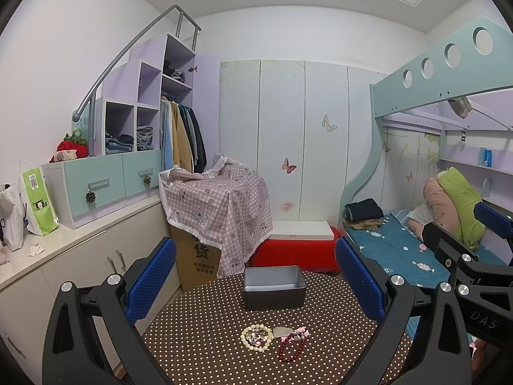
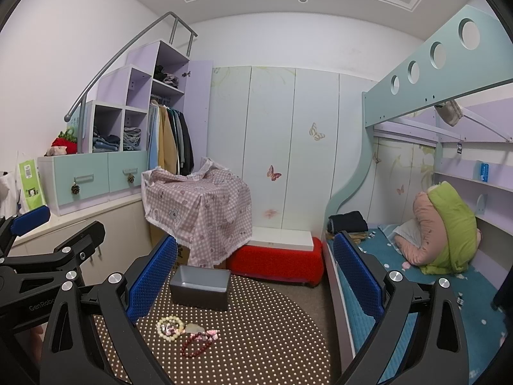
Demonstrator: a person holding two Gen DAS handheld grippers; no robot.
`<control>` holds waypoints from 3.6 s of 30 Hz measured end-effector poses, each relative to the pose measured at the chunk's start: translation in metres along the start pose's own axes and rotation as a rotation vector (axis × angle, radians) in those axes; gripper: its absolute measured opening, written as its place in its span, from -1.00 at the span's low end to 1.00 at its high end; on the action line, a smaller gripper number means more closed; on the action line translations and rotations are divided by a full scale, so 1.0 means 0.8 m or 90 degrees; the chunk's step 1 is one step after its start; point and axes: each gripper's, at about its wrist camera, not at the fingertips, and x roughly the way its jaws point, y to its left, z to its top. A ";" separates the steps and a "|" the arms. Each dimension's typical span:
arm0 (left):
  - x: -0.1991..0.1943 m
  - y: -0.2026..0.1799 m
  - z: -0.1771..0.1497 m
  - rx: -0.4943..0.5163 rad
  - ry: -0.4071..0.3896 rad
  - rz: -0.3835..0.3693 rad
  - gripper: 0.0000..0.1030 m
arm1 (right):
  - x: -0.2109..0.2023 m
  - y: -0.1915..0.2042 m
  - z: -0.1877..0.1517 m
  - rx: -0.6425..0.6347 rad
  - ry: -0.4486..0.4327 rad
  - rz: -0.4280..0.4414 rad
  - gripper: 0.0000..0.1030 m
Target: Organize jewelry
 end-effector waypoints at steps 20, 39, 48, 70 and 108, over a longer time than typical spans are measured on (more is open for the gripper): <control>0.009 -0.007 -0.013 -0.001 0.007 -0.001 0.87 | 0.001 -0.002 -0.005 0.001 0.003 0.001 0.84; 0.021 -0.008 -0.017 0.001 0.022 -0.001 0.87 | 0.023 -0.001 -0.029 0.008 0.019 0.001 0.84; 0.039 -0.008 -0.020 0.004 0.039 0.000 0.87 | 0.042 -0.001 -0.029 0.011 0.040 0.004 0.84; 0.181 0.062 -0.113 -0.028 0.239 0.027 0.87 | 0.174 0.000 -0.111 0.013 0.213 0.010 0.84; 0.326 0.084 -0.260 -0.018 0.462 0.022 -0.85 | 0.296 0.031 -0.245 -0.007 0.429 0.082 0.84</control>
